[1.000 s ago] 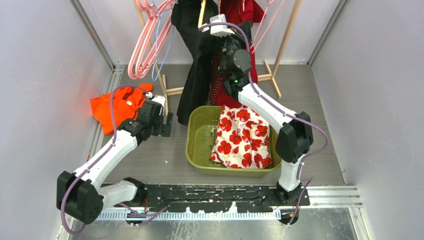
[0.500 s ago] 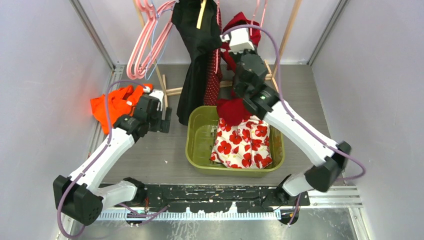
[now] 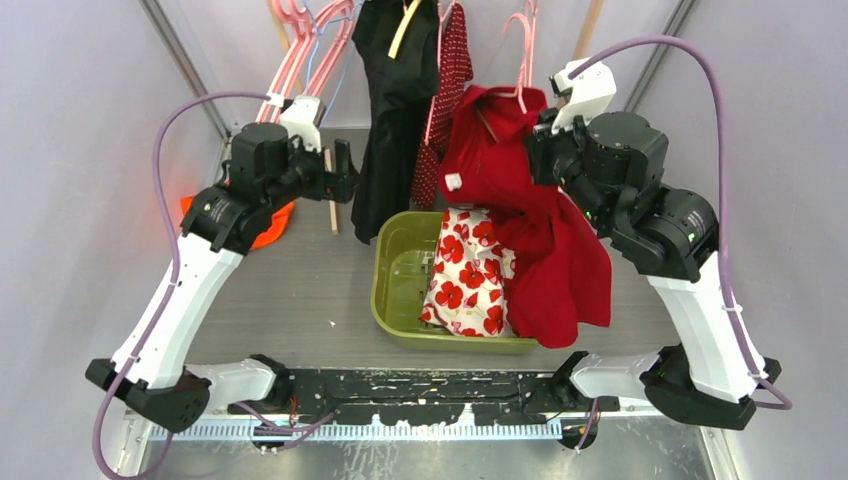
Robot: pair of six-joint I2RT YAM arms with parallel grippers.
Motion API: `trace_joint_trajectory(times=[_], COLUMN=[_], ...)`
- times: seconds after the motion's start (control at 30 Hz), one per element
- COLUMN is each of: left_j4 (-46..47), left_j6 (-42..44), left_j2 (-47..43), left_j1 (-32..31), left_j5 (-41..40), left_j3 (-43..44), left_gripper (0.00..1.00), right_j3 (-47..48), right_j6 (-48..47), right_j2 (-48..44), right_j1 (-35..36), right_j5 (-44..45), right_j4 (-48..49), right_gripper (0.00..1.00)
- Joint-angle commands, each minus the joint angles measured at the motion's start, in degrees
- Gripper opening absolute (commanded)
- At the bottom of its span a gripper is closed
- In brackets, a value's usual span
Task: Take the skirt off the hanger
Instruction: Pick up the hanger from the clothesline, then remove the skirt from the hanger.
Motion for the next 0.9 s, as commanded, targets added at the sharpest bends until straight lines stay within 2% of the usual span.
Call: trace_joint_trajectory(times=[0.0,0.13,0.37,0.5,0.63,0.87], left_j4=[0.96,2.62,3.18,3.63,6.81,5.66], left_j6=[0.65,-0.69,-2.63,-3.29,-4.44,-6.68], left_j2=[4.37,9.83,14.86,13.89,11.23,10.97], left_j1=[-2.28,-4.70,-11.53,-15.11,-16.08,-16.14], left_j5=[4.09,6.82,7.67,7.86,7.76,8.50], left_j3=[8.64,13.92,18.14,17.17,13.75,16.79], left_gripper=[0.88,0.89,0.89,0.89,0.89,0.89], right_j3=[4.27,5.95,10.29,10.54,12.58,16.05], right_j6=[7.39,10.02,12.56,13.60,14.44,16.01], right_j2=[-0.26,-0.19,-0.85,-1.41,-0.69,0.47], right_j1=[0.34,0.37,0.33,0.32,0.36,0.33], right_j5=[-13.95,-18.66,-20.18,-21.41,-23.26,-26.04], right_j4=[-6.75,-10.79,-11.71,-10.88,-12.00,-14.19], right_gripper=[0.01,0.01,0.01,0.01,0.01,0.01])
